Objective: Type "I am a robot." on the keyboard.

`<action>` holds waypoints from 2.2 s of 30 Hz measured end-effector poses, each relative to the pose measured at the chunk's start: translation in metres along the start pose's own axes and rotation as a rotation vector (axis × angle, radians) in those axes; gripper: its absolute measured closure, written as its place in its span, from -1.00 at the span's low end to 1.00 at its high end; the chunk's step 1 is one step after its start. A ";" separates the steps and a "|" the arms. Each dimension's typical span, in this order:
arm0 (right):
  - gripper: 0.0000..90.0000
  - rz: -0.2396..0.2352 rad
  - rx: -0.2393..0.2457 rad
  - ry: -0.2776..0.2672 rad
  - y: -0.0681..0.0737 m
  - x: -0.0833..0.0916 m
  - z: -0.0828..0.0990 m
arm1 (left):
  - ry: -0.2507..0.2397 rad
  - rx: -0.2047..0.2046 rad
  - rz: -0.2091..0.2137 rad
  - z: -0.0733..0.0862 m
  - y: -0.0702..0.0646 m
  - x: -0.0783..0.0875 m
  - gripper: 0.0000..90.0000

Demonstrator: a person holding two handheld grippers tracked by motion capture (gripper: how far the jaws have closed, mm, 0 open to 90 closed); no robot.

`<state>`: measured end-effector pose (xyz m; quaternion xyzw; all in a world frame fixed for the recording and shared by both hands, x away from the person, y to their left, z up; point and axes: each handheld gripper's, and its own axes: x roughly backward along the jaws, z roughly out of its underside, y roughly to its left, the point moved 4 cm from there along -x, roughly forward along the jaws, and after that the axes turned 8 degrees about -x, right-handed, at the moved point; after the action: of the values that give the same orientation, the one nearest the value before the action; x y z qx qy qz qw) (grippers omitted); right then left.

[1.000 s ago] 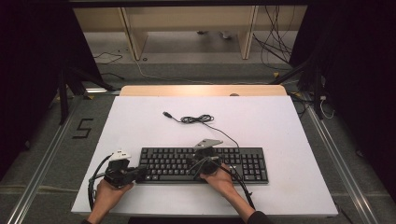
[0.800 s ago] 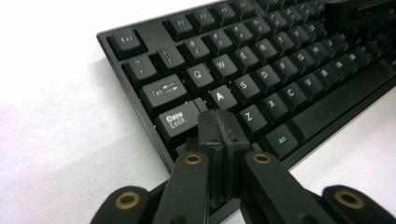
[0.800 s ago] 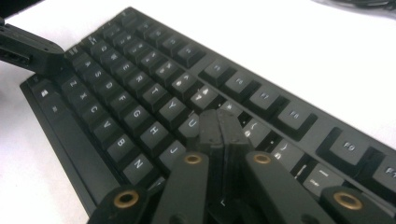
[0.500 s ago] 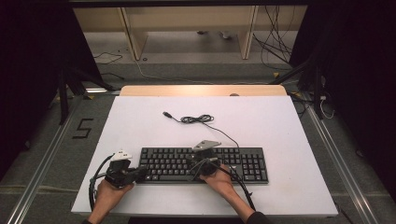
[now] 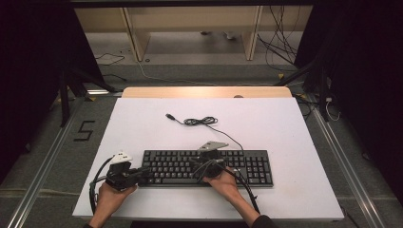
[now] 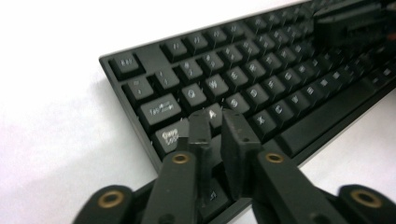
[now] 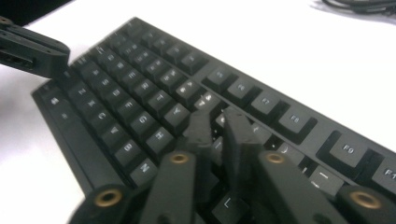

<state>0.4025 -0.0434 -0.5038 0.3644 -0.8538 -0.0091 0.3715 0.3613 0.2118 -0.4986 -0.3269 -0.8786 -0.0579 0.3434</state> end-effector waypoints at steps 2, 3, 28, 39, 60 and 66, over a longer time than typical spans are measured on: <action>0.63 -0.017 -0.008 -0.016 0.000 0.004 -0.002 | -0.029 0.005 0.008 -0.002 -0.001 0.002 0.70; 0.55 -0.024 -0.008 -0.018 0.001 0.005 -0.003 | -0.038 0.005 0.013 -0.003 -0.001 0.003 0.66; -0.21 -0.129 0.029 -0.040 0.022 0.026 -0.001 | -0.186 0.025 0.061 -0.013 -0.007 0.009 -0.25; 0.41 -0.137 0.059 -0.015 0.030 0.028 0.007 | -0.219 0.017 0.059 -0.015 -0.008 0.011 -0.33; 1.00 -0.139 0.097 0.050 0.036 0.017 0.023 | -0.233 -0.005 0.069 -0.016 -0.011 0.012 -0.33; 1.00 -0.128 0.099 0.064 0.035 0.013 0.026 | -0.233 -0.003 0.068 -0.016 -0.011 0.012 -0.33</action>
<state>0.3584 -0.0323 -0.5044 0.4361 -0.8160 0.0210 0.3788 0.3569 0.2045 -0.4777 -0.3618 -0.9008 -0.0092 0.2400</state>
